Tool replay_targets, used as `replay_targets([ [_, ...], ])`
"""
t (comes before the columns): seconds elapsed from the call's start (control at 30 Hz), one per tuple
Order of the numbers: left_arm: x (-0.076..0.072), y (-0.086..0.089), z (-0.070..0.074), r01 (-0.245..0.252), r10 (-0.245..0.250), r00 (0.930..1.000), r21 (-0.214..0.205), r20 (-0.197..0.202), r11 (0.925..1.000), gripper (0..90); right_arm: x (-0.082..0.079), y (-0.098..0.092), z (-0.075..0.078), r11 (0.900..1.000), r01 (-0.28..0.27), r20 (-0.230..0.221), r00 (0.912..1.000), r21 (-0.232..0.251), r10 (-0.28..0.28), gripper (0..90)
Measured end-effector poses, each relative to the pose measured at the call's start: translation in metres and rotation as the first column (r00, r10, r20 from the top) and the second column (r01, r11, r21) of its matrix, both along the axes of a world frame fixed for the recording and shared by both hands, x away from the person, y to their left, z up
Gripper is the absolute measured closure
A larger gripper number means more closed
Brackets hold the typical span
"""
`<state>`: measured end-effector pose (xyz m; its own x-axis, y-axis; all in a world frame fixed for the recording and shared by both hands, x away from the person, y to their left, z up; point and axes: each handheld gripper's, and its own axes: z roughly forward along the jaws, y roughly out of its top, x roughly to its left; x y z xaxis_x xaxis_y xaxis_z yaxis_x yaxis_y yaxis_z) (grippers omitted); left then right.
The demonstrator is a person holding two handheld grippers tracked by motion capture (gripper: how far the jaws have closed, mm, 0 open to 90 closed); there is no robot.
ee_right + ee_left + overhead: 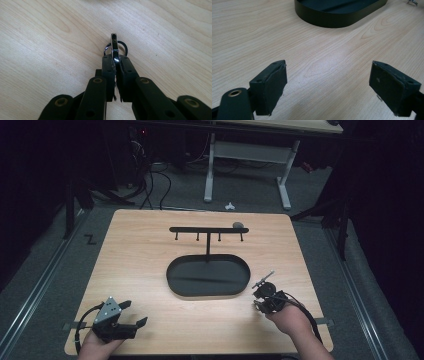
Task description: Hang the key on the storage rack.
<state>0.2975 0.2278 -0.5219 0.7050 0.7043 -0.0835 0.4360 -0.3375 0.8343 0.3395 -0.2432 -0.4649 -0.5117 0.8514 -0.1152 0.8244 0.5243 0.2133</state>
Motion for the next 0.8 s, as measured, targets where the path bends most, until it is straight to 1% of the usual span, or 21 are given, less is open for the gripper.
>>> replay_targets([
  [0.07, 0.000, 0.000, 0.000, 0.001, -0.001, 1.0000, 0.001, -0.001, 1.0000, 15.1, -0.001, 0.000, 0.002, 1.0000, 0.005, 0.004, 1.0000, 0.003, -0.005, 84.9],
  [0.1, 0.000, 0.000, 0.000, 0.001, -0.001, 1.0000, 0.001, -0.001, 1.0000, 15.1, -0.002, -0.002, 0.005, 0.9998, 0.011, 0.020, 0.9997, 0.015, -0.011, 84.9],
  [0.17, 0.000, 0.000, 0.000, 0.002, -0.002, 1.0000, 0.001, -0.003, 1.0000, 15.1, -0.004, -0.002, 0.006, 0.9996, 0.021, 0.026, 0.9994, 0.019, -0.022, 84.9],
  [0.23, 0.000, 0.000, 0.000, 0.002, -0.002, 1.0000, 0.002, -0.002, 1.0000, 15.1, -0.006, -0.006, 0.009, 0.9990, 0.026, 0.042, 0.9987, 0.037, -0.028, 84.9],
  [0.3, 0.000, -0.001, 0.000, 0.002, -0.002, 1.0000, 0.003, -0.001, 1.0000, 15.1, -0.007, -0.006, 0.011, 0.9986, 0.031, 0.043, 0.9985, 0.042, -0.033, 84.9],
  [0.37, 0.000, -0.001, 0.000, 0.004, -0.004, 1.0000, 0.003, -0.001, 1.0000, 15.1, -0.008, -0.008, 0.015, 0.9980, 0.034, 0.055, 0.9978, 0.053, -0.037, 85.0],
  [0.4, 0.000, -0.001, 0.000, 0.004, -0.004, 1.0000, 0.004, -0.001, 1.0000, 15.1, -0.008, -0.009, 0.019, 0.9978, 0.033, 0.069, 0.9969, 0.058, -0.037, 84.9],
  [0.43, 0.000, -0.001, 0.000, 0.004, -0.004, 1.0000, 0.004, -0.001, 1.0000, 15.1, -0.008, -0.009, 0.019, 0.9978, 0.033, 0.069, 0.9969, 0.058, -0.037, 84.9],
  [0.47, 0.000, -0.001, 0.000, 0.003, -0.003, 1.0000, 0.003, 0.000, 1.0000, 15.1, -0.009, -0.009, 0.023, 0.9968, 0.035, 0.082, 0.9958, 0.072, -0.040, 85.0],
  [0.5, 0.000, -0.001, 0.000, 0.003, -0.003, 1.0000, 0.003, 0.000, 1.0000, 15.1, -0.009, -0.009, 0.023, 0.9968, 0.035, 0.082, 0.9958, 0.072, -0.040, 85.0],
  [0.53, 0.000, -0.001, 0.000, 0.002, -0.002, 1.0000, 0.002, 0.000, 1.0000, 15.1, -0.009, -0.010, 0.026, 0.9969, 0.032, 0.092, 0.9950, 0.072, -0.038, 85.0],
  [0.6, 0.000, -0.001, 0.000, 0.002, -0.002, 1.0000, 0.001, 0.000, 1.0000, 15.1, -0.010, -0.009, 0.032, 0.9953, 0.034, 0.116, 0.9923, 0.090, -0.045, 85.0],
  [0.8, 0.000, -0.001, 0.000, 0.004, -0.004, 1.0000, 0.002, -0.001, 1.0000, 15.1, -0.008, -0.005, 0.038, 0.9932, 0.027, 0.138, 0.9895, 0.113, -0.043, 84.9],
])
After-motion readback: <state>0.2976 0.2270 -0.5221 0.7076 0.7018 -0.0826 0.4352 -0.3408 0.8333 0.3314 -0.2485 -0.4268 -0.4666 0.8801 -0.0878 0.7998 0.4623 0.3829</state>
